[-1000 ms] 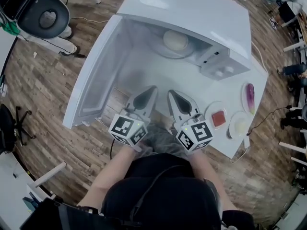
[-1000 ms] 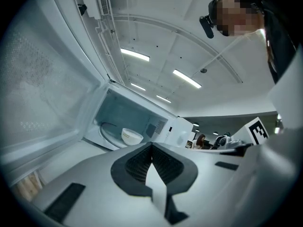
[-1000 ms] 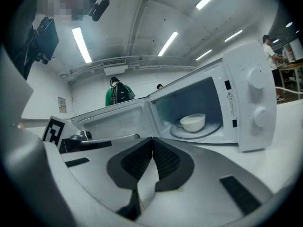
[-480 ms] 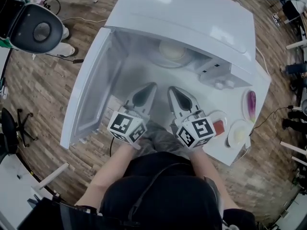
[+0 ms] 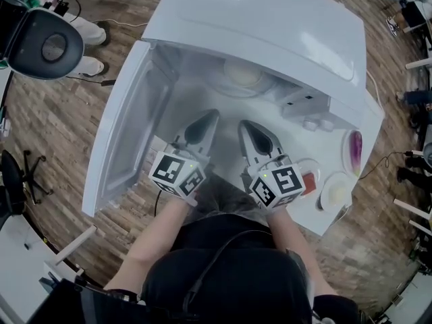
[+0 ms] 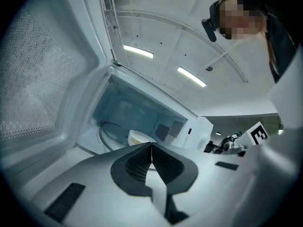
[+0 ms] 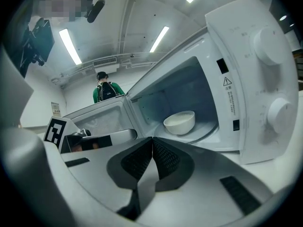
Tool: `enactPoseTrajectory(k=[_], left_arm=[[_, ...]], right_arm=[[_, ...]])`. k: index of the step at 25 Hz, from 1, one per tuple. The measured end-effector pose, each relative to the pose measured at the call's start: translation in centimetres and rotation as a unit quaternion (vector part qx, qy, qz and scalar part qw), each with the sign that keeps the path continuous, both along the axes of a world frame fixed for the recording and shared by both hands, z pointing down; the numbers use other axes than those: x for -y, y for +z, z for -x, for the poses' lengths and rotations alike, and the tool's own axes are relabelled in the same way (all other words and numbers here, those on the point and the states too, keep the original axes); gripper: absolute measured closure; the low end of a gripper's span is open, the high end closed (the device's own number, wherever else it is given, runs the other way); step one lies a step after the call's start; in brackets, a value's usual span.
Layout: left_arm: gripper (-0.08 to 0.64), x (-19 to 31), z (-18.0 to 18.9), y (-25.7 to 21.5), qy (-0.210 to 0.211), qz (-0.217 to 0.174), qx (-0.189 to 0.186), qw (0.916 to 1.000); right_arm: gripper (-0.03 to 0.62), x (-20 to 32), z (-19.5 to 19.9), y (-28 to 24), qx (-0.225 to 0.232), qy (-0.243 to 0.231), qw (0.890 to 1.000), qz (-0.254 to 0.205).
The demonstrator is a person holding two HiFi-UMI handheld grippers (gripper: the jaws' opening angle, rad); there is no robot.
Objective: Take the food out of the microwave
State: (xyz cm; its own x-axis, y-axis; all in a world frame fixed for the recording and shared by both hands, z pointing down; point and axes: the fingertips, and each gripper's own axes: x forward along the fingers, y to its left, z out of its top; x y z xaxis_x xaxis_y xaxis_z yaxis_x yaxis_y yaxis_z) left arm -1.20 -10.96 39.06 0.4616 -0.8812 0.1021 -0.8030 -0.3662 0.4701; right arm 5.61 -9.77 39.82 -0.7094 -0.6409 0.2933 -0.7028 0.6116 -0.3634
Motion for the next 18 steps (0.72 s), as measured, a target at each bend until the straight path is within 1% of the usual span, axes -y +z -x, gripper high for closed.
enactPoseTrajectory(k=[5, 11, 18], left_arm=[[0.548, 0.7, 0.8, 0.3, -0.013, 0.003, -0.001, 0.9999], [0.548, 2.5, 0.7, 0.4, -0.006, 0.004, -0.005, 1.0000], [0.548, 4.6, 1.0, 0.7, -0.003, 0.006, -0.011, 0.9999]], right_arm=[[0.572, 0.8, -0.5, 0.2, 0.003, 0.021, 1.000, 0.005], [0.572, 2.6, -1.6, 0.4, 0.009, 0.066, 0.998, 0.012], [0.571, 4.9, -1.5, 0.0, 0.020, 0.094, 0.995, 0.009]])
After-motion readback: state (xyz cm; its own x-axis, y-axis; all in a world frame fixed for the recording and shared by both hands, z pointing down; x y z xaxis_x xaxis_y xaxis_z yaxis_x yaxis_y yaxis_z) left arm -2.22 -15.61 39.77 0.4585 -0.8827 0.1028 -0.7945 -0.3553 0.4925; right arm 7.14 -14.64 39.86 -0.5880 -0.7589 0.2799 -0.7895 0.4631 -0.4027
